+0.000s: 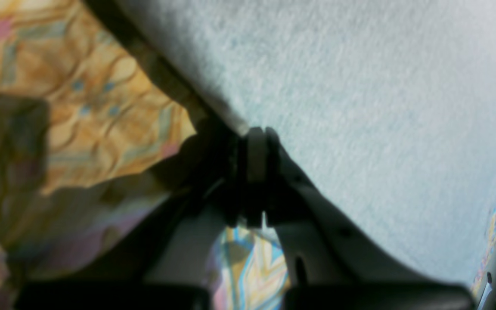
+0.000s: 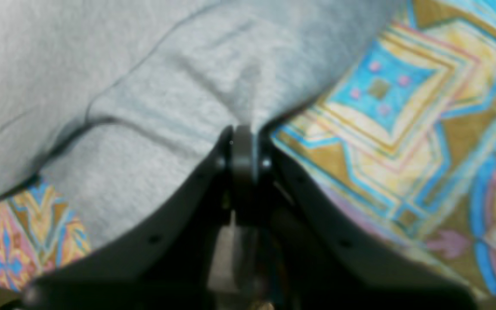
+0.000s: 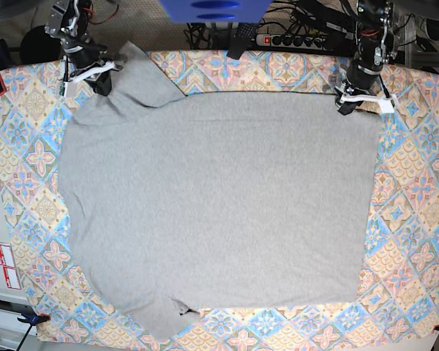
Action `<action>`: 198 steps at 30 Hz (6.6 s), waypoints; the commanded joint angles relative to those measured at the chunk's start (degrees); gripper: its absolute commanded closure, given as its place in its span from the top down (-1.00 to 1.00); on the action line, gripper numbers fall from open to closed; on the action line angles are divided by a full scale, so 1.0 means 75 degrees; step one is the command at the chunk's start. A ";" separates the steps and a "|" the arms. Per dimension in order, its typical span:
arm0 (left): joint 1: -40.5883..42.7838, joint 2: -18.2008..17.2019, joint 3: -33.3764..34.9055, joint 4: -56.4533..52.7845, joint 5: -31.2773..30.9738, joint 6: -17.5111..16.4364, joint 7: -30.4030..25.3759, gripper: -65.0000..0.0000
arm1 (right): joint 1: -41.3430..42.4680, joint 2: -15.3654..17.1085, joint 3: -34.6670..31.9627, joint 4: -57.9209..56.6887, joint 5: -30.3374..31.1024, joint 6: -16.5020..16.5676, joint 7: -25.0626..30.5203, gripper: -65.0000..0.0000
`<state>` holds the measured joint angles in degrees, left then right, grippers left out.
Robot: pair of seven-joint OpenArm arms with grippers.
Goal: Fold the T-shirt properly
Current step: 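Lift the grasped shoulder edge with both grippers and pull it up, then lay the lifted edge down over the shirt body with both grippers, then drag the folded shirt toward the arms' base with both grippers, release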
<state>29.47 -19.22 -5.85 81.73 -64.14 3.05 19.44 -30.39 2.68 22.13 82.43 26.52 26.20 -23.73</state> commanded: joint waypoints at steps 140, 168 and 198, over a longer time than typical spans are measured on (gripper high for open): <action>-0.2869 0.0752 -0.0094 -0.1187 0.2978 0.0560 0.0379 -1.00 | 0.2464 0.0223 0.1662 0.0725 -0.0542 -0.0052 -0.2797 -0.20; -0.2869 0.0752 -0.0070 -0.1187 0.3025 0.0560 0.0379 -1.00 | 0.3706 0.0223 0.1838 -0.1573 0.0865 -0.0052 -0.2914 -0.13; -0.1357 0.0096 -0.0070 0.0103 0.3025 0.0537 0.0379 -1.00 | 0.3261 0.0563 0.2893 -0.1538 0.1322 -0.0052 -0.2973 -0.91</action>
<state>19.20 -17.37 -6.11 81.58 -41.85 6.70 22.57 -6.39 5.80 43.55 69.65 35.42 25.39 -47.20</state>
